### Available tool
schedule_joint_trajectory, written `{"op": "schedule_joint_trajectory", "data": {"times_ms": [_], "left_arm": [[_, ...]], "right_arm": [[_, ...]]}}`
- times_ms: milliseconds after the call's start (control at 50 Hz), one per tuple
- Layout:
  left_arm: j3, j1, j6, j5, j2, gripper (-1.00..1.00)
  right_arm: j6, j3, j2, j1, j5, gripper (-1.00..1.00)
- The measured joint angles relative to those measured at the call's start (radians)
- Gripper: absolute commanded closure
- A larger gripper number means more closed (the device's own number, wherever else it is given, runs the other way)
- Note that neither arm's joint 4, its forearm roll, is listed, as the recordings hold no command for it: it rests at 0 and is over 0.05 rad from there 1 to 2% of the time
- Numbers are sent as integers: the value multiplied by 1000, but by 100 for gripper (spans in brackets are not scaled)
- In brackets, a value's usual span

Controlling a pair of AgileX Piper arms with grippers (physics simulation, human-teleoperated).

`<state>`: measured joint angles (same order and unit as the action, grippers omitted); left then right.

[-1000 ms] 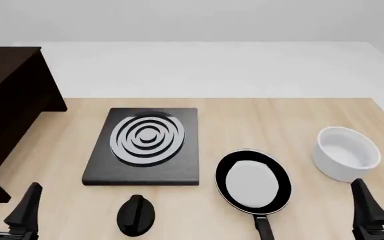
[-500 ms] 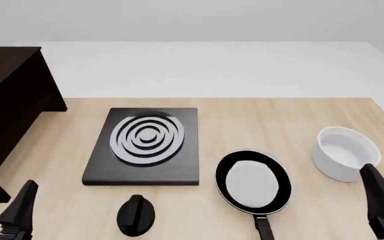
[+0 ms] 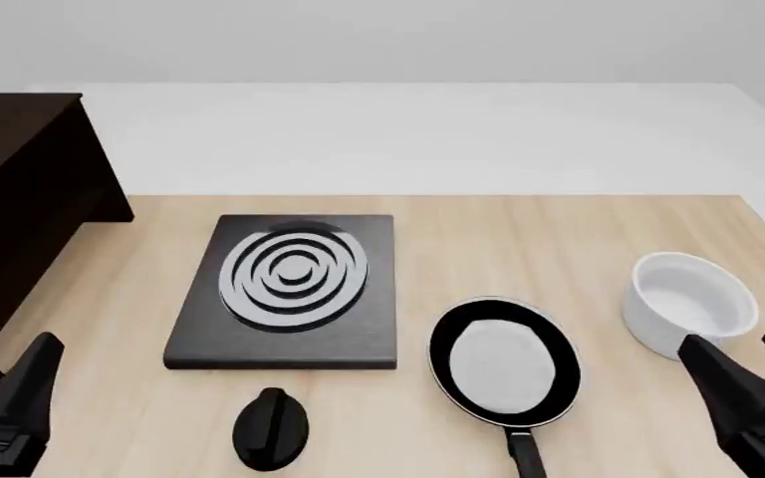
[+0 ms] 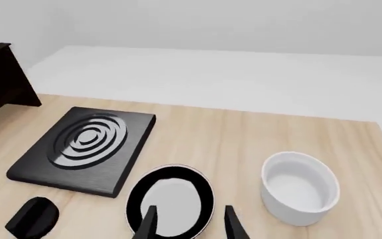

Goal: Put the frying pan on the cabinet shelf.

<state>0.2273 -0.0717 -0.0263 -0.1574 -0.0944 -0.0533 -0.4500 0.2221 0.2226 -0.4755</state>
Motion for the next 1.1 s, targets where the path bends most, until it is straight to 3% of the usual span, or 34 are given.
{"op": "schedule_joint_trajectory", "data": {"times_ms": [220, 400, 520, 660, 880, 1100], "left_arm": [[-7, -8, -12, 104, -111, -100], [-19, -1, -27, 204, -215, -100], [-30, -7, -26, 223, -230, -100], [-34, -22, -15, 213, -219, -100], [-38, -37, -19, 215, -220, -100], [-31, -33, -21, 205, -210, -100]], "right_arm": [[-14, -124, 73, 90, -164, -100], [-60, -233, 165, 161, -272, -100], [-92, -293, 229, 212, -344, -100], [-84, -352, 294, 236, -418, -100], [-90, -364, 371, 275, -463, -100], [-100, -316, 413, 301, -445, -100]]}}
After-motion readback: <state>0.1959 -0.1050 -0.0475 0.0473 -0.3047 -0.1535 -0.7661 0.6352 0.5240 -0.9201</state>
